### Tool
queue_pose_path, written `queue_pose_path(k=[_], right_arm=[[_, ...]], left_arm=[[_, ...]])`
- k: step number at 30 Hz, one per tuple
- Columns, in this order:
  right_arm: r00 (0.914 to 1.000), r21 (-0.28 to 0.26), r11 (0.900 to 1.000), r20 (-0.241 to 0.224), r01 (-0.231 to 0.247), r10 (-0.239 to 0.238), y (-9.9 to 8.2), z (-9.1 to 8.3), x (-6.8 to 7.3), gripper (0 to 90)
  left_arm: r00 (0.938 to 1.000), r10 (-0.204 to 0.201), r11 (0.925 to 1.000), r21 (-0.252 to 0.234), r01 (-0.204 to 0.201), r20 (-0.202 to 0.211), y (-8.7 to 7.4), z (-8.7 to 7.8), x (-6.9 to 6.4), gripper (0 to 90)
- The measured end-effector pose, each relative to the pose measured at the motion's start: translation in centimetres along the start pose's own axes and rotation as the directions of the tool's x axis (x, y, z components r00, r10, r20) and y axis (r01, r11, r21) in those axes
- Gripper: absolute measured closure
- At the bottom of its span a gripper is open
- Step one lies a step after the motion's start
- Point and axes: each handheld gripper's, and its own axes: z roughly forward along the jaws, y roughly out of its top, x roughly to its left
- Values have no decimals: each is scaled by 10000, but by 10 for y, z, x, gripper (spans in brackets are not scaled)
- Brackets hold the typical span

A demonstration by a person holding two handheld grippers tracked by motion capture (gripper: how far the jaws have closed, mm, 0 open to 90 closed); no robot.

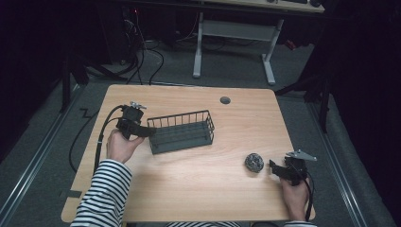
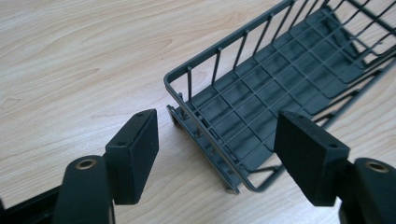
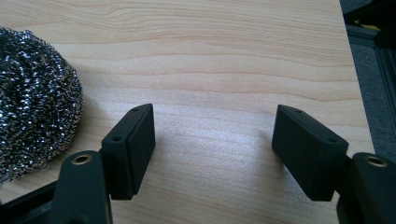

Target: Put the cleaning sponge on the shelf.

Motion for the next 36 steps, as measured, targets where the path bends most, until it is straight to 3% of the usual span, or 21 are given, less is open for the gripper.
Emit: queue_pose_path(k=[9,19,30,36], right_arm=[[10000,1,10000,-6,6,-6,0,0,0,304],[10000,-2,10000,-11,22,-22,0,0,0,303],[10000,-2,10000,-14,25,-25,0,0,0,302],[10000,-1,10000,-16,24,-24,0,0,0,301]], left_arm=[[9998,100,9977,676,-87,-192,6,19,0,333],[9992,237,9948,998,-202,-335,5,29,-2,400],[9980,504,9923,1149,-457,-382,4,34,-8,482],[9986,413,9934,1081,-376,-323,0,35,-8,530]])
